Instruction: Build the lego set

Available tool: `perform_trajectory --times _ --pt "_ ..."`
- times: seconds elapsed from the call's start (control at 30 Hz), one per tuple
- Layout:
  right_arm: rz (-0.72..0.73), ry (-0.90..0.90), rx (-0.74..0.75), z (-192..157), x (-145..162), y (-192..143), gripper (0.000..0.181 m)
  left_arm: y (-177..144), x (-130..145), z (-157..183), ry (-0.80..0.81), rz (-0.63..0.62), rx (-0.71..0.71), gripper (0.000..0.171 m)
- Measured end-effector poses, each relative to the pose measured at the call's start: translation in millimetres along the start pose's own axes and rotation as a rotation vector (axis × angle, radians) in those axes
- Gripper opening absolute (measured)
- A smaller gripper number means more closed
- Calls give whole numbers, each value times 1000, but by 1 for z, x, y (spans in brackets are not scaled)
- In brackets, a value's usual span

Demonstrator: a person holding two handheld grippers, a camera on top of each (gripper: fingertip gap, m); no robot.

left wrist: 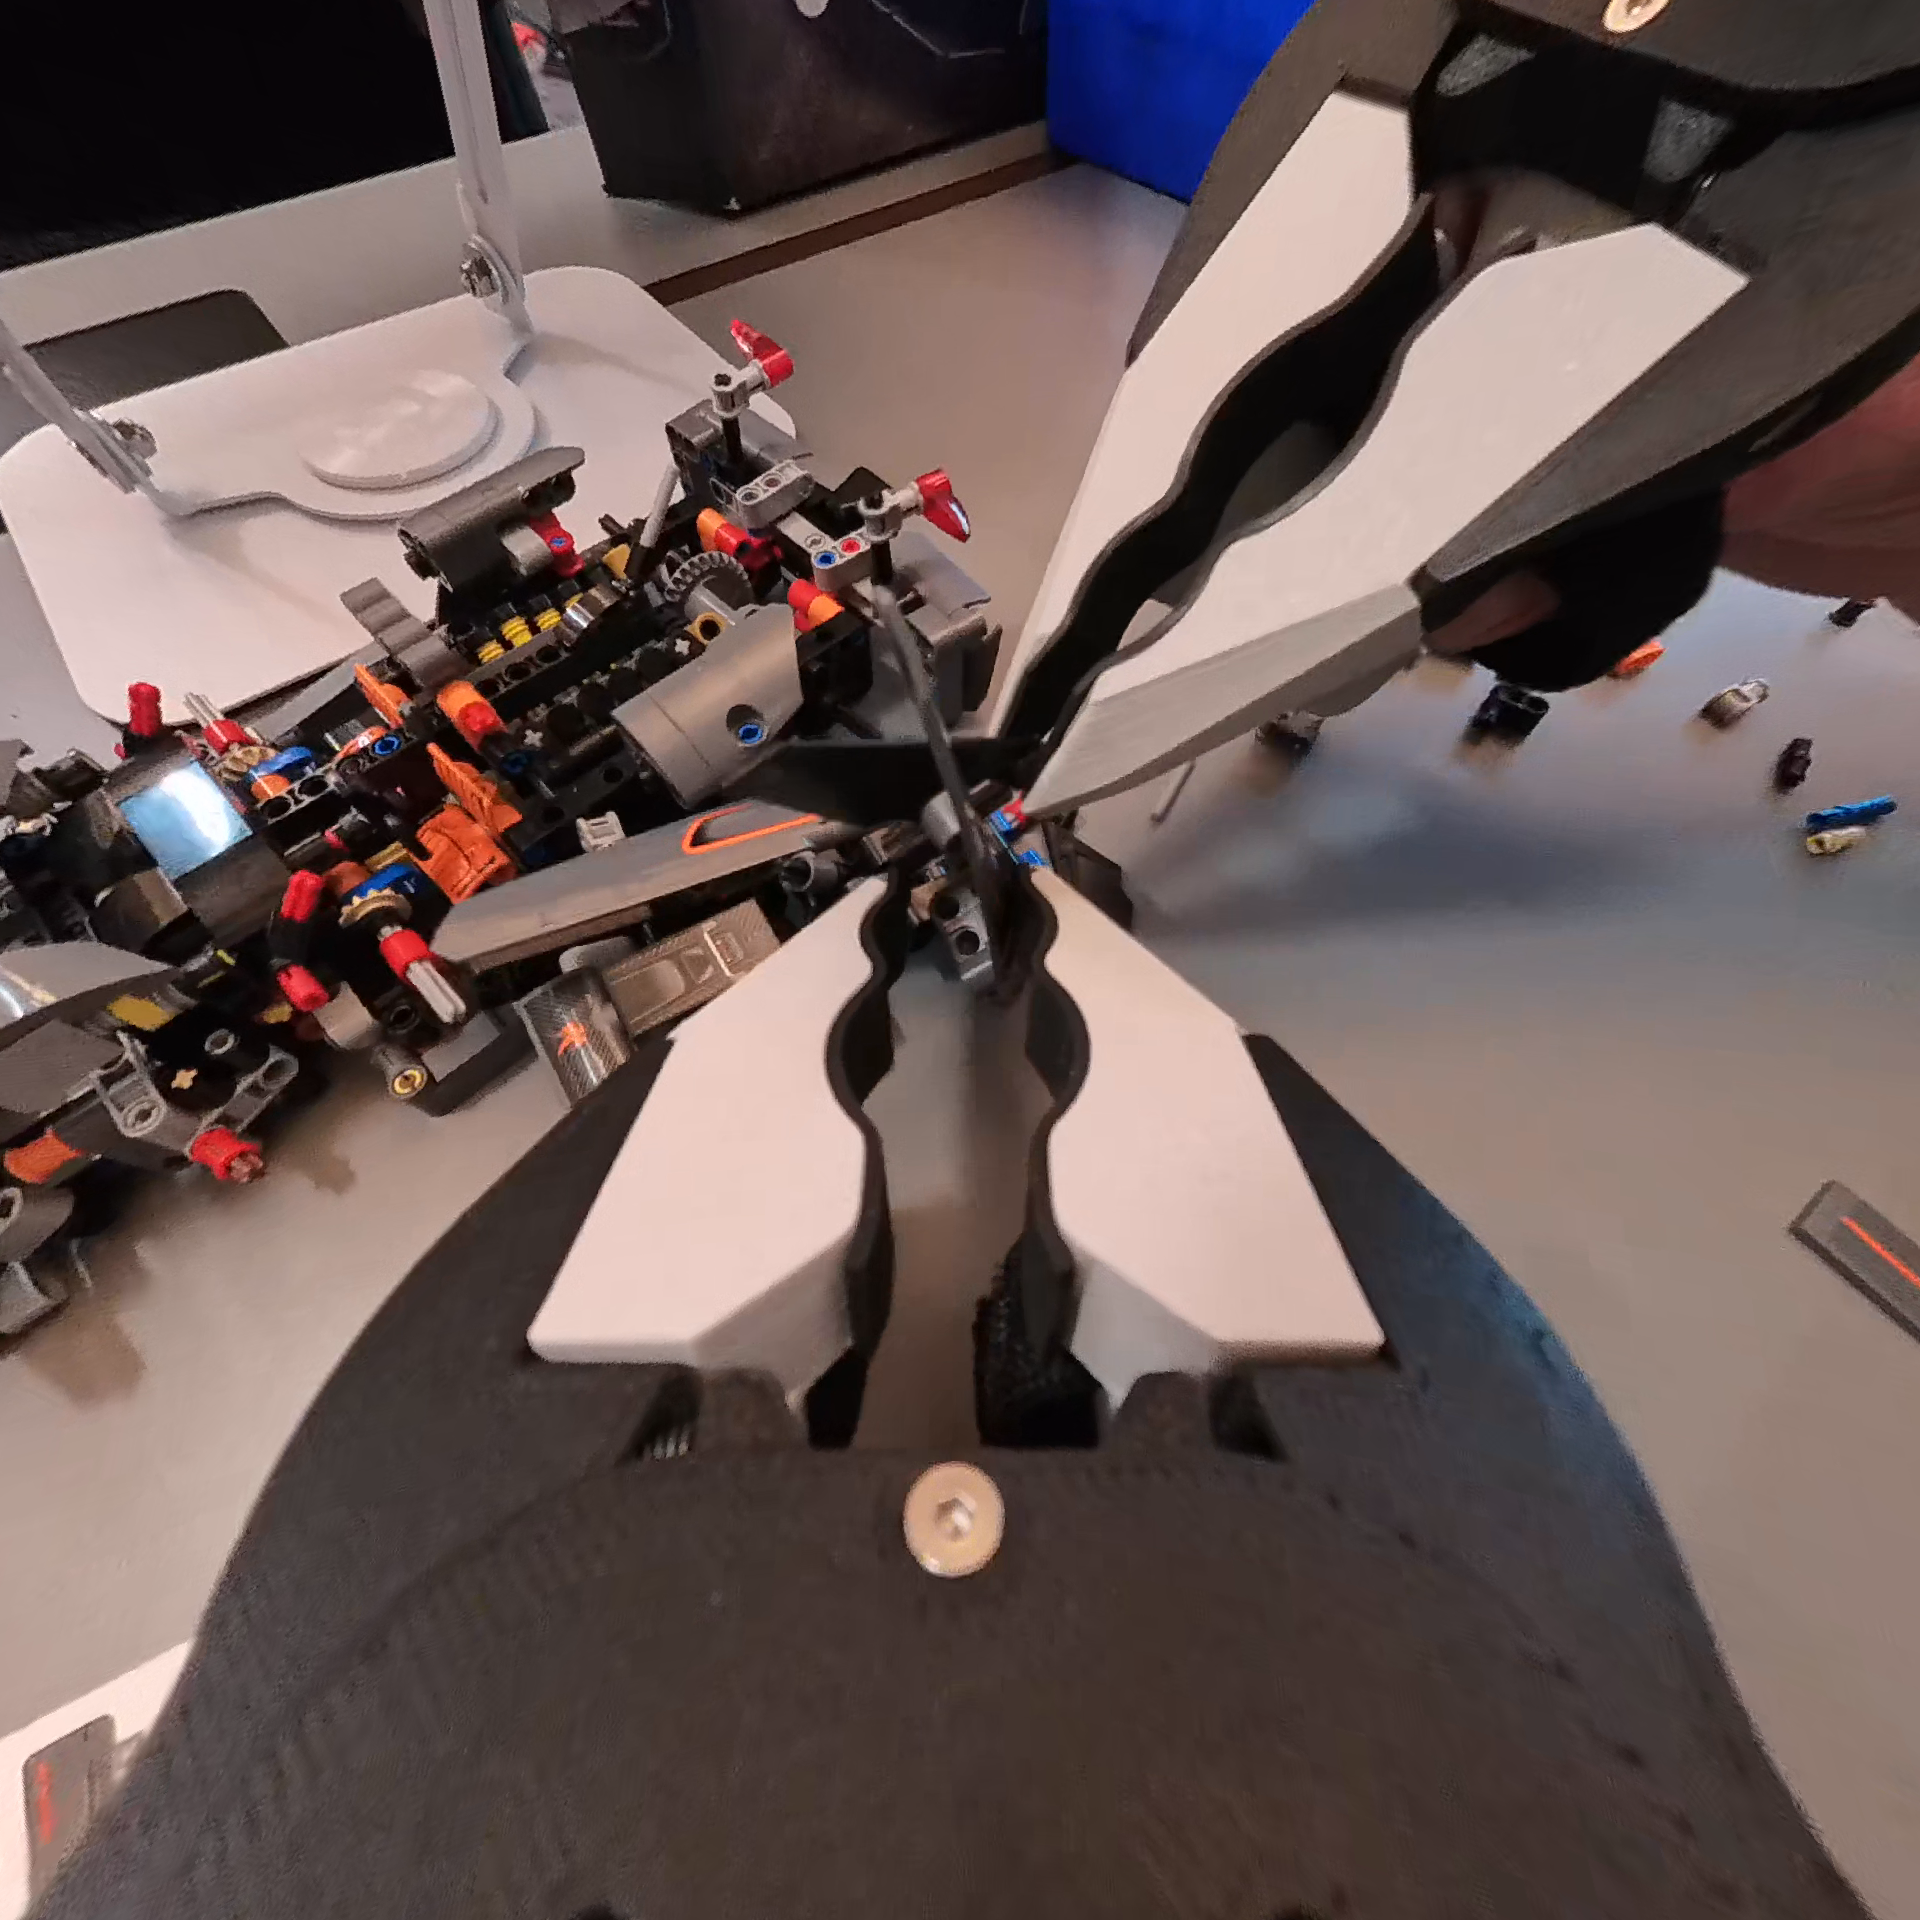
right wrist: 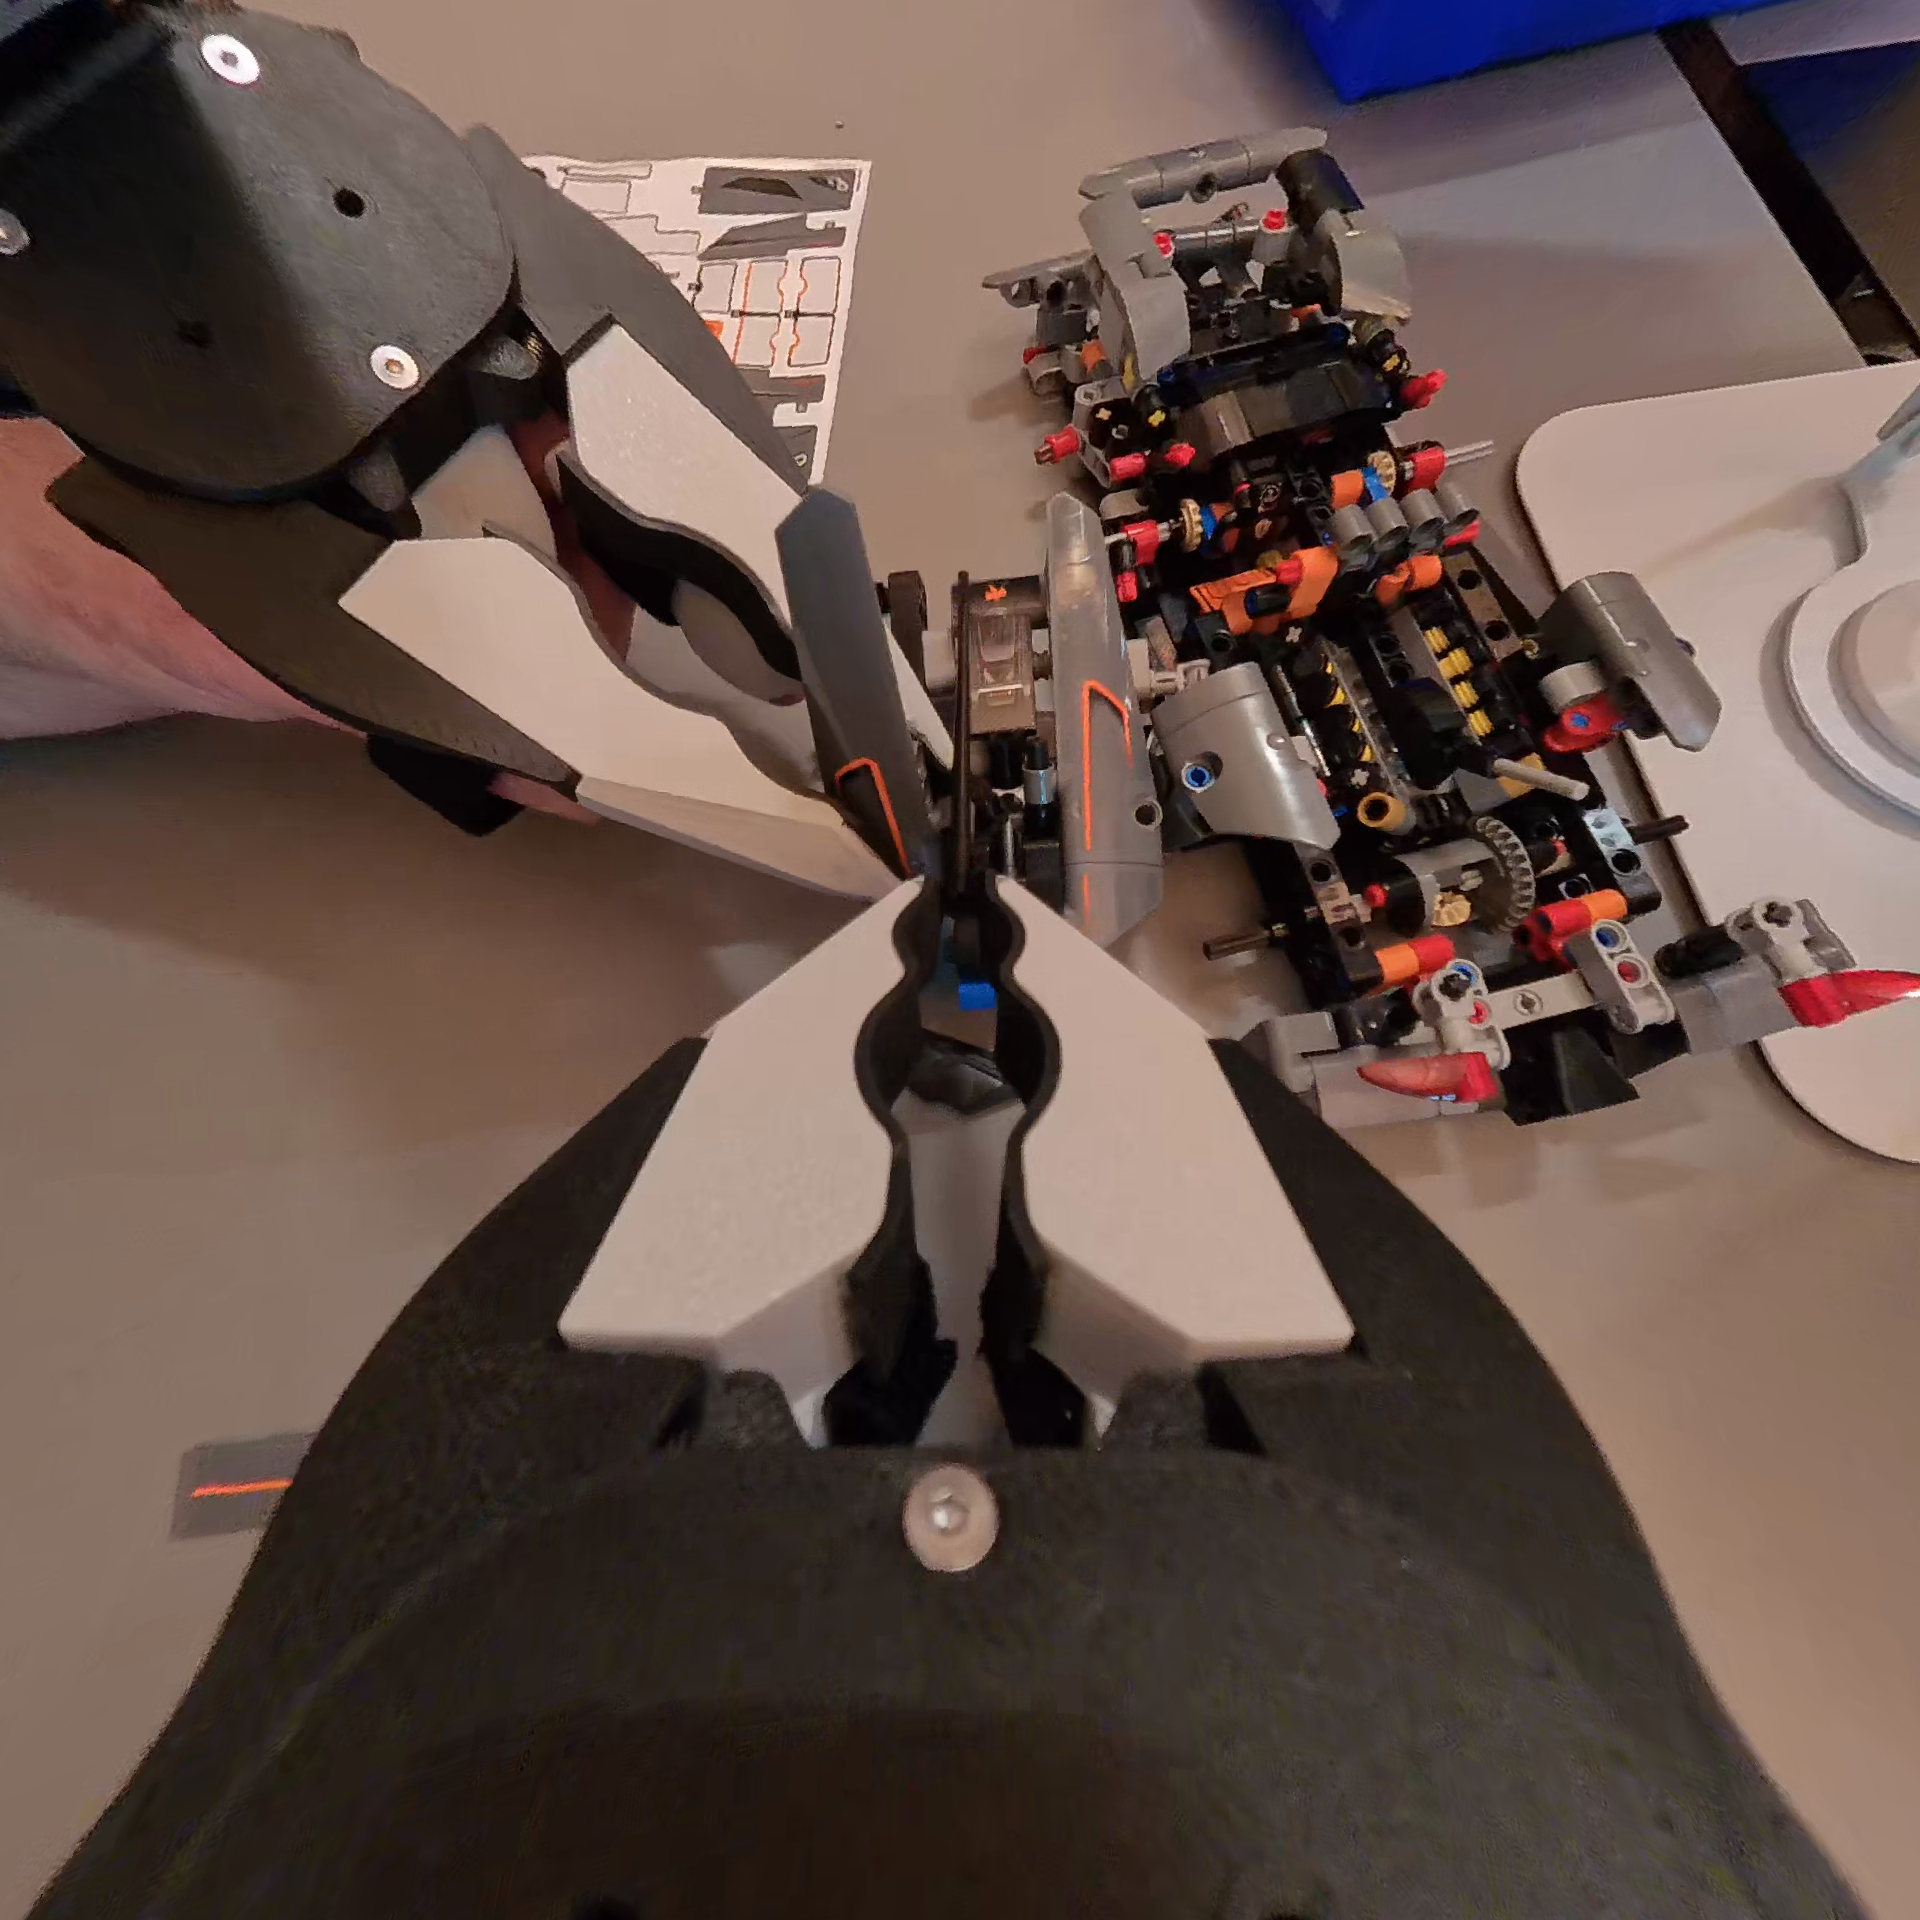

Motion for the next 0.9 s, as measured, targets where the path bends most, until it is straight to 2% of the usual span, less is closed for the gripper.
perform_trajectory --times 0.53,0.9 --pt "-43 -10 11 -3 4 0 5 2 -4 6 148 -37 -74 17" --pt "-91 -33 16 -7 5 -1 4 1 -6 13 385 -80 -206 16"
Point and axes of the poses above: each gripper's, where its closed fingertips meet, y out along the fingers, x out of its underside, z = x × y across the jaws, the point moved 6 cm from there along -y, back along the fingers, and after that the axes turned 9 degrees about -y, right-handed, at the moved point
